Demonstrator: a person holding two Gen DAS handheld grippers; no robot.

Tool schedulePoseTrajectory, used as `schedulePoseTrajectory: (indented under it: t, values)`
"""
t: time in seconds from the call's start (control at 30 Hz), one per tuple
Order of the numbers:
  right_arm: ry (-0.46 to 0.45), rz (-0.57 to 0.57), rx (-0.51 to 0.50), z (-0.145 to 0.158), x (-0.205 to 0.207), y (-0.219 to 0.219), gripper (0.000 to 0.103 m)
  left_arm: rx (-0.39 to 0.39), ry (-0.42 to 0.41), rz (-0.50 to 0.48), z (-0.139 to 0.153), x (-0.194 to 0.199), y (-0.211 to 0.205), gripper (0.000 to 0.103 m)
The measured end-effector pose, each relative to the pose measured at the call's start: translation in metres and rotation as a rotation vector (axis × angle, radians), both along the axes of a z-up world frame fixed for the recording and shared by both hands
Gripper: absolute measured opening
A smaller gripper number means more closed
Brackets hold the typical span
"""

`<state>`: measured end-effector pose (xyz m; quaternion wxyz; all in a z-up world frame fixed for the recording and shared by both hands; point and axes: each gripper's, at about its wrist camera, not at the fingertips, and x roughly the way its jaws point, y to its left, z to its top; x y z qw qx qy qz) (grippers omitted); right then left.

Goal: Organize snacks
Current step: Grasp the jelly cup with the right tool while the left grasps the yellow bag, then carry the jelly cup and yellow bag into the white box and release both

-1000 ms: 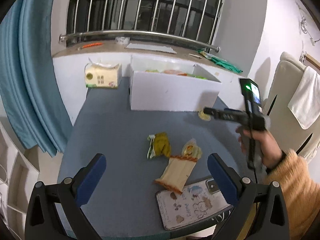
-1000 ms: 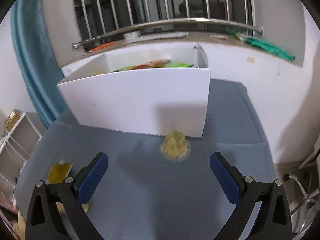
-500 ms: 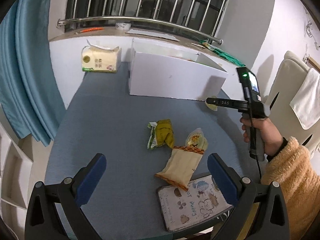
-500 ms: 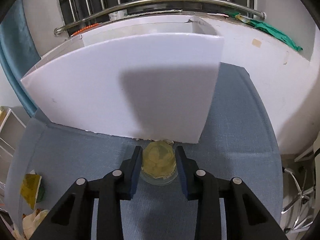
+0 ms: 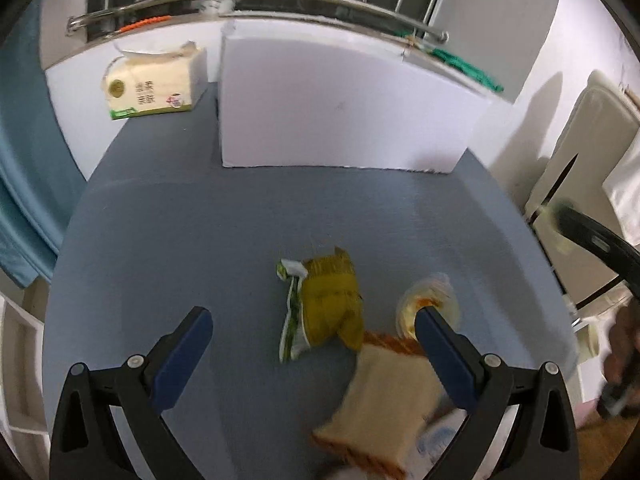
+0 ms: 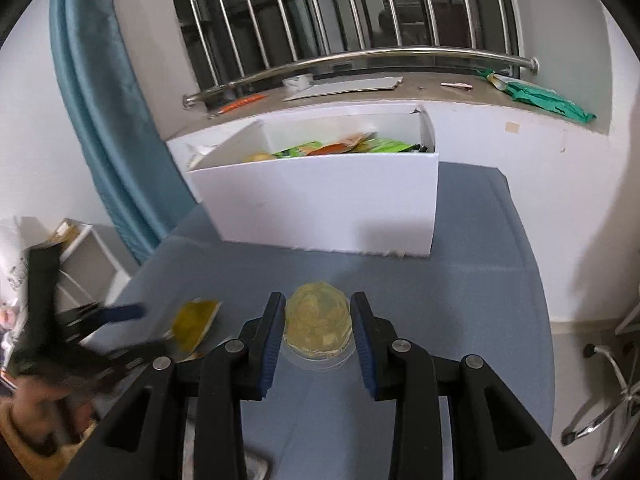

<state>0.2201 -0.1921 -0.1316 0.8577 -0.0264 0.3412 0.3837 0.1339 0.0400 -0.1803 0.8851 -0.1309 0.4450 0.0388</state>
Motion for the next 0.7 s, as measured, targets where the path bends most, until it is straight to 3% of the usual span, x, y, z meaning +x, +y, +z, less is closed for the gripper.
schedulePoseTrajectory:
  t: [0.13,0.2,0.27,0.3,0.43,0.7]
  values:
    - [-0.001,0.016,0.033,0.003,-0.027,-0.014,0.037,0.01,0.022,-0.012,-0.012,0.012,0.0,0.1]
    - [0.002,0.01,0.05,0.002,-0.035,-0.02,0.037,0.05,0.025,-0.033,-0.015,0.013,-0.005,0.09]
    - [0.024,0.004,0.069,-0.001,-0.041,-0.026,0.037,0.129,0.033,-0.046,-0.014,0.013,-0.011,0.057]
    - [0.032,0.0,0.074,-0.002,-0.042,-0.028,0.037,0.122,0.021,-0.06,-0.012,0.012,-0.012,0.046]
    - [0.034,0.007,0.076,-0.005,-0.052,-0.033,0.037,0.076,0.006,-0.06,-0.01,0.008,-0.007,0.04]
    - [0.054,-0.011,0.08,-0.009,-0.052,-0.034,0.037,0.048,-0.062,-0.066,0.012,-0.007,-0.005,0.04]
